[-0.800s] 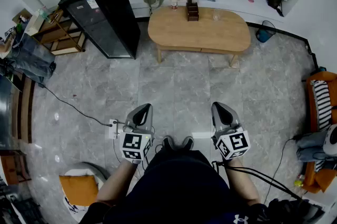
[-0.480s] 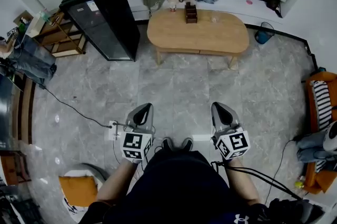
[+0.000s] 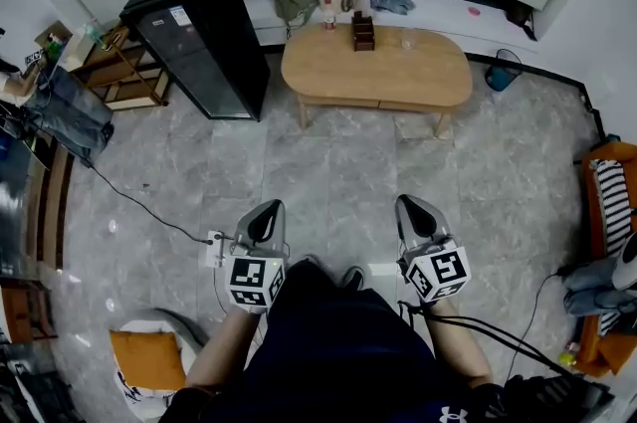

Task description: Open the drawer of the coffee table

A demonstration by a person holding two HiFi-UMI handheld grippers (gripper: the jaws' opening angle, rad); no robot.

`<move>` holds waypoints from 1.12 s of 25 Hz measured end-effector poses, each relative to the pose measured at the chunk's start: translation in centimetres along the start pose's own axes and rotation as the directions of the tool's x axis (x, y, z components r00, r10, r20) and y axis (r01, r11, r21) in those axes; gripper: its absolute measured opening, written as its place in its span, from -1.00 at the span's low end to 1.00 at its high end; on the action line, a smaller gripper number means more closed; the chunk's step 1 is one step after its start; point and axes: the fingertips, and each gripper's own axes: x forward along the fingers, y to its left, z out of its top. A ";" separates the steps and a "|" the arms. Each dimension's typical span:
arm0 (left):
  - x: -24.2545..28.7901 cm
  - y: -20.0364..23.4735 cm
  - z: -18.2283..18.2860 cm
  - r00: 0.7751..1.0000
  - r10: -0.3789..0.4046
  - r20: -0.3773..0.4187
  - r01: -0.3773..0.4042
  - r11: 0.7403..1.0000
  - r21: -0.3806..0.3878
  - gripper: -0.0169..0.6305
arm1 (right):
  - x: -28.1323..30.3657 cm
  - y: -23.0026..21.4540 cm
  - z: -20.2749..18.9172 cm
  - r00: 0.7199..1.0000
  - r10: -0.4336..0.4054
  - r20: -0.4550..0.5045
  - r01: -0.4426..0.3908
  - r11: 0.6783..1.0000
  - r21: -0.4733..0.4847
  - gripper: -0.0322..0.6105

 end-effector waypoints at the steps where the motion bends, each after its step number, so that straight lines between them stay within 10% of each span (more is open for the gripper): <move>1: -0.1 0.2 -0.1 1.000 0.005 -0.003 -0.005 1.000 0.001 -0.94 | 0.1 -0.1 0.0 1.000 0.001 -0.002 -0.001 1.000 0.002 -0.89; 28: 11.5 18.7 2.1 0.975 -0.221 -0.001 0.221 0.975 -0.006 -0.94 | 17.4 3.3 0.7 0.970 -0.242 -0.037 0.243 0.969 0.041 -0.89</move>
